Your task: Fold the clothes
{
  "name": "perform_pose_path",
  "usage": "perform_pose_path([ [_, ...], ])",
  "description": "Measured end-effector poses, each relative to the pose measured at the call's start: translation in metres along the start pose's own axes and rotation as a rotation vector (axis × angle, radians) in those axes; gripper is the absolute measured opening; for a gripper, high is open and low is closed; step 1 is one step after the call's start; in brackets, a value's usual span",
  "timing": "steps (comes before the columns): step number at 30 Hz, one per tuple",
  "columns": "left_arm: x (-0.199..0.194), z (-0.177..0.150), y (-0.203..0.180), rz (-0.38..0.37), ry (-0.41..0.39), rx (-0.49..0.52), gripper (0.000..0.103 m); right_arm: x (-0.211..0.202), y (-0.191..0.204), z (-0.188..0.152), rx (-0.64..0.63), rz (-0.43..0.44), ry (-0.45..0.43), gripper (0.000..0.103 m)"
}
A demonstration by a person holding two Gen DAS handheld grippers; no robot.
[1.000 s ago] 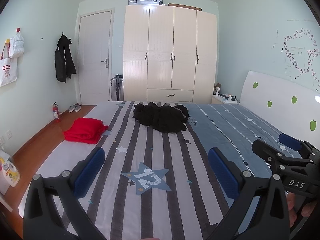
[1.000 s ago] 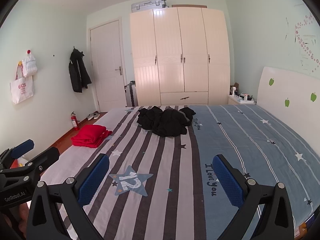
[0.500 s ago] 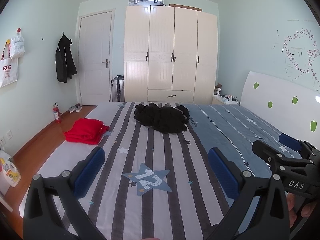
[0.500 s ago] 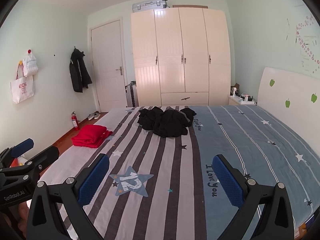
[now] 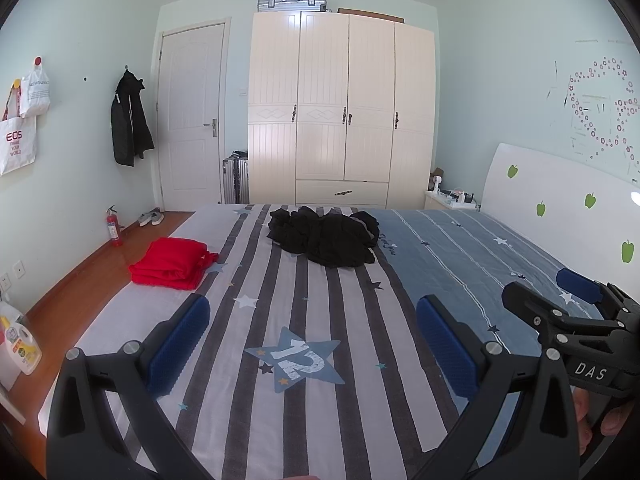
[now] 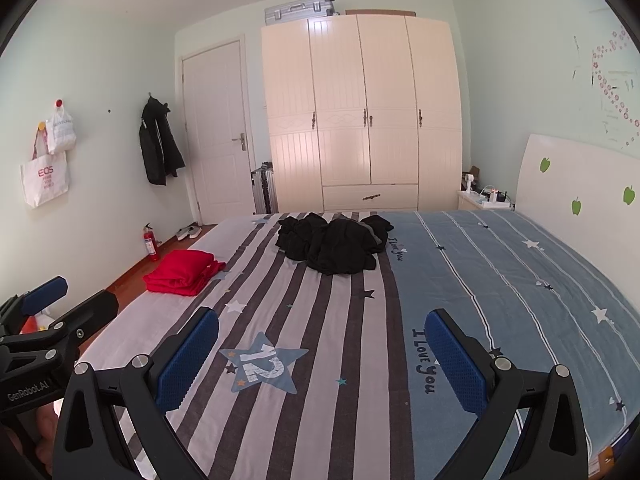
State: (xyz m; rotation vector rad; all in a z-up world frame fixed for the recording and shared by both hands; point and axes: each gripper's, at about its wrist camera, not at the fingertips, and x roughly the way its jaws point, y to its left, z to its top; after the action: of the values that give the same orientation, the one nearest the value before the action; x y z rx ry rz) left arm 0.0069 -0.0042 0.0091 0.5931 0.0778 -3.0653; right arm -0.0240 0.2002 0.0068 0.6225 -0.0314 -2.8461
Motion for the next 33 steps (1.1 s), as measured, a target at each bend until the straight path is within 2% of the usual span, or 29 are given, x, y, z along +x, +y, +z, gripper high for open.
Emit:
perform_pose_path([
  [9, 0.023, -0.01, 0.01, 0.014, 0.018, -0.001, 0.102, 0.023, 0.0, -0.009, 0.004, 0.002, 0.021, 0.102],
  [11, 0.035, -0.017, 0.016, -0.005, 0.027, -0.001, 0.102, 0.036, -0.001, -0.016, 0.01, -0.001, 0.033, 0.102],
  [14, 0.06, -0.034, 0.029, -0.061, 0.04, -0.021, 0.102, 0.063, -0.004, -0.031, 0.028, -0.007, 0.063, 0.102],
  [18, 0.111, -0.063, 0.044, -0.047, 0.059, 0.009, 0.102, 0.112, -0.005, -0.059, 0.006, -0.044, 0.114, 0.102],
  [22, 0.178, -0.096, 0.059, -0.069, 0.105, 0.059, 0.102, 0.173, -0.004, -0.09, -0.017, -0.092, 0.128, 0.102],
  [27, 0.247, -0.133, 0.075, -0.117, 0.189, 0.064, 0.102, 0.241, 0.0, -0.122, -0.022, -0.138, 0.136, 0.102],
  [29, 0.262, -0.138, 0.078, -0.105, 0.234, 0.025, 0.102, 0.26, -0.001, -0.128, -0.001, -0.136, 0.171, 0.102],
  [33, 0.285, -0.135, 0.081, -0.094, 0.345, -0.072, 0.102, 0.284, -0.012, -0.128, 0.066, -0.126, 0.298, 0.102],
])
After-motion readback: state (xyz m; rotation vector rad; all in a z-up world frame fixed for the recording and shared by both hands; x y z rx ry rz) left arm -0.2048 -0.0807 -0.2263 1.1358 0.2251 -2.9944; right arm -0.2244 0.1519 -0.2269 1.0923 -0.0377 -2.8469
